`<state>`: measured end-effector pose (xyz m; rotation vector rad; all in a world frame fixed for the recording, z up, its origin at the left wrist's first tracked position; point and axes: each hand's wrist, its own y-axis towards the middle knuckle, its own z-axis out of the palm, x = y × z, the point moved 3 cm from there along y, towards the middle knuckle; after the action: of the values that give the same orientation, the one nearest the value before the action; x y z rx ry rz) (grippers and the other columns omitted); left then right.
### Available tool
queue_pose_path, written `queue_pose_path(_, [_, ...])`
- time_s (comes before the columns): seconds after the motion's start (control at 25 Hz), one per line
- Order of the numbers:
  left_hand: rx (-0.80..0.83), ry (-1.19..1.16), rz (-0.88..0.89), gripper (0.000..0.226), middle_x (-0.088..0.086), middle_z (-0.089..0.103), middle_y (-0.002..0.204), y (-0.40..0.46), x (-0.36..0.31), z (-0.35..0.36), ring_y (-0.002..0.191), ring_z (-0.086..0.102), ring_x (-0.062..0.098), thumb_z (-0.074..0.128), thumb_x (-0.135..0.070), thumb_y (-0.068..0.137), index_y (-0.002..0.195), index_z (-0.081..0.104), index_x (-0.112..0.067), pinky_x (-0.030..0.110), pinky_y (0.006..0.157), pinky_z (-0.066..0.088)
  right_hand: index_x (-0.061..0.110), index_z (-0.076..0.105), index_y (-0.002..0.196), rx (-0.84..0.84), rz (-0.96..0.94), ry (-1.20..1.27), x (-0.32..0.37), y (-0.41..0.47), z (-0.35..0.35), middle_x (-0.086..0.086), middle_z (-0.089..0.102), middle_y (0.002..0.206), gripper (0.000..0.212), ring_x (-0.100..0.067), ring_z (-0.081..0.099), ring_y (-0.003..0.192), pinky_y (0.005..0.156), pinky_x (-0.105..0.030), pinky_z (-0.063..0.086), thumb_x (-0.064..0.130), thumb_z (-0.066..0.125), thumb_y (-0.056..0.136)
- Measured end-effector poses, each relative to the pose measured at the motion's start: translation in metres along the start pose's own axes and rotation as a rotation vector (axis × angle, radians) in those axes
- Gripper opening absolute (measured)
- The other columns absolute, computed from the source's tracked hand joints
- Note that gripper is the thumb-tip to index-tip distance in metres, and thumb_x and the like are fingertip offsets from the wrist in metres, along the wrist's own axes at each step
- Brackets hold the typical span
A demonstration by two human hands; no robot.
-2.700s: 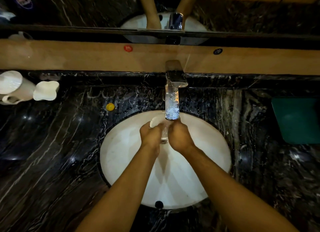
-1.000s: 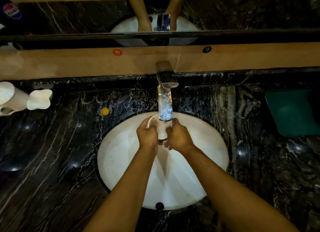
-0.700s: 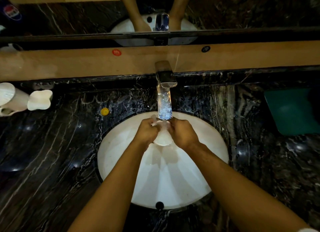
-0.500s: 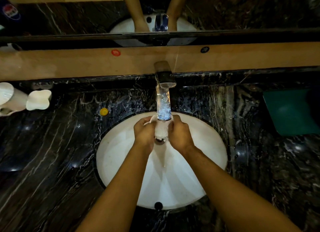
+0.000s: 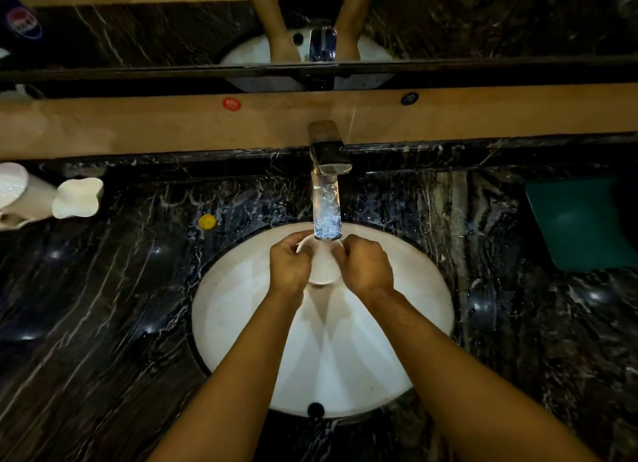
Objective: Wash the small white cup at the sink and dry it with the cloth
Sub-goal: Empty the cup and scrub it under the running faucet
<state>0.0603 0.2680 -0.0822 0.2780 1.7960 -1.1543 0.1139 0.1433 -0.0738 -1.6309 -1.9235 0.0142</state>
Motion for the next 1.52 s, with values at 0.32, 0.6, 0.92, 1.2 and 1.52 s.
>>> queue_pose_path(0.32, [-0.054, -0.313, -0.170, 0.031, 0.017, 0.071, 0.102, -0.005, 0.021, 0.000, 0.089, 0.068, 0.031, 0.052, 0.015, 0.091, 0.095, 0.069, -0.010, 0.045, 0.083, 0.058, 0.007, 0.058, 0.124, 0.092, -0.133, 0.134, 0.003, -0.002, 0.011, -0.017, 0.067, 0.115, 0.030, -0.036, 0.064, 0.102, 0.080, -0.035, 0.049, 0.018, 0.043, 0.101])
queue_pose_path(0.6, [0.053, -0.484, -0.247, 0.059, 0.014, 0.072, 0.110, -0.010, 0.027, 0.000, 0.090, 0.070, 0.034, 0.054, 0.027, 0.078, 0.124, 0.064, -0.008, 0.044, 0.068, 0.059, 0.013, 0.057, 0.124, 0.182, 0.169, 0.684, -0.006, -0.003, 0.022, -0.013, 0.070, 0.113, 0.036, -0.023, 0.062, 0.077, 0.044, -0.019, 0.046, 0.006, 0.062, 0.089])
queue_pose_path(0.92, [-0.064, -0.232, -0.057, 0.035, 0.014, 0.074, 0.107, -0.008, 0.023, 0.006, 0.103, 0.070, 0.035, 0.050, 0.011, 0.095, 0.100, 0.072, -0.016, 0.048, 0.087, 0.061, 0.017, 0.055, 0.097, 0.029, 0.185, 0.602, -0.005, -0.003, 0.021, 0.006, 0.062, 0.084, 0.010, -0.010, 0.057, 0.070, 0.050, -0.015, 0.040, 0.021, 0.064, 0.094])
queue_pose_path(1.2, [0.128, -0.241, -0.040, 0.058, 0.011, 0.074, 0.106, -0.002, 0.008, -0.001, 0.090, 0.073, 0.027, 0.045, 0.024, 0.085, 0.102, 0.070, -0.025, 0.035, 0.068, 0.060, 0.014, 0.057, 0.132, 0.199, 0.090, 0.728, -0.005, -0.006, 0.026, -0.012, 0.069, 0.116, 0.049, -0.031, 0.067, 0.097, 0.068, -0.032, 0.055, 0.007, 0.052, 0.084])
queue_pose_path(1.52, [0.204, -0.044, -0.052, 0.058, 0.015, 0.068, 0.119, -0.002, 0.014, -0.005, 0.105, 0.066, 0.031, 0.050, 0.024, 0.082, 0.117, 0.059, -0.021, 0.037, 0.071, 0.060, 0.021, 0.054, 0.064, 0.113, -0.028, 0.077, -0.016, 0.016, 0.001, -0.003, 0.060, 0.065, 0.044, -0.027, 0.058, 0.066, 0.058, -0.031, 0.041, 0.050, 0.052, 0.096])
